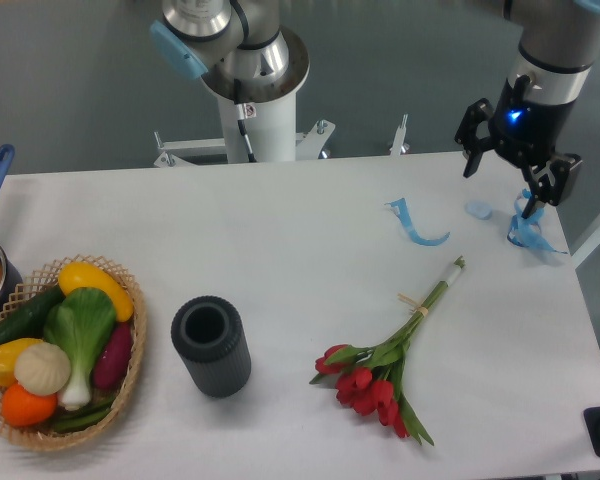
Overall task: Pick up the flowers from the table
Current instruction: 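Move the open gripper down toward the stems of the red tulip bouquet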
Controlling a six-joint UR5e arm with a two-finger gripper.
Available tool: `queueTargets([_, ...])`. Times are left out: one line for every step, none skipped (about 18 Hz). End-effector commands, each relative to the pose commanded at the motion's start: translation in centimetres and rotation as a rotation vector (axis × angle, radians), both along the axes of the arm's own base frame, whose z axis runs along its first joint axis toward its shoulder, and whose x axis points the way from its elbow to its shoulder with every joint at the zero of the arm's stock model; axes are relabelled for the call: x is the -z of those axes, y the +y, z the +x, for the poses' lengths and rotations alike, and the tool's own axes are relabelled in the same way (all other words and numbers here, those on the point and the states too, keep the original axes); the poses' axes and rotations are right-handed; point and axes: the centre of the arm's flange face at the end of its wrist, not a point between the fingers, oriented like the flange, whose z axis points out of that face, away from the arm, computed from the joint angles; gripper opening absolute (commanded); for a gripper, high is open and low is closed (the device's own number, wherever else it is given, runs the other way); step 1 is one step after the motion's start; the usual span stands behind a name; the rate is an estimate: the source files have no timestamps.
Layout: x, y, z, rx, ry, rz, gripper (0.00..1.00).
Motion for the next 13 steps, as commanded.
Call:
queueTargets([-0.1, 0.0, -0.1, 0.002, 0.007, 0.004, 1.0])
queueTargets([-0.2, 0.2, 0.0, 0.003, 0.012, 0.013, 1.0])
queueTargets([-0.2, 0.2, -0.1, 0.003, 0.009, 0.029, 1.0])
queueTargets([-0.1, 0.2, 0.1, 0.004, 0.005, 0.03, 1.0])
queueTargets([-0.1, -0.1, 0.6, 0.0, 0.003, 0.028, 1.0])
queueTargets([0.3, -0.6, 1.4, -0.006, -0.007, 0.027, 1.0])
queueTargets([0.5, -0.9, 1.8, -0.008, -0.004, 0.029, 1.0])
queueTargets([1.0, -1.2, 2.0, -0.011, -0.004, 0.029, 1.0])
queueTargets([1.1, -1.3, 2.3, -0.012, -0.007, 0.027, 1.0])
queueTargets([1.5, -1.4, 2.6, -0.013, -0.009, 0.026, 1.0])
queueTargets([1.6, -1.2, 2.7, -0.012, -0.003, 0.028, 1.0])
queueTargets([1.7, -1.1, 2.7, -0.01, 0.001, 0.03, 1.0])
queueTargets([1.9, -1.1, 2.8, -0.01, 0.003, 0.03, 1.0])
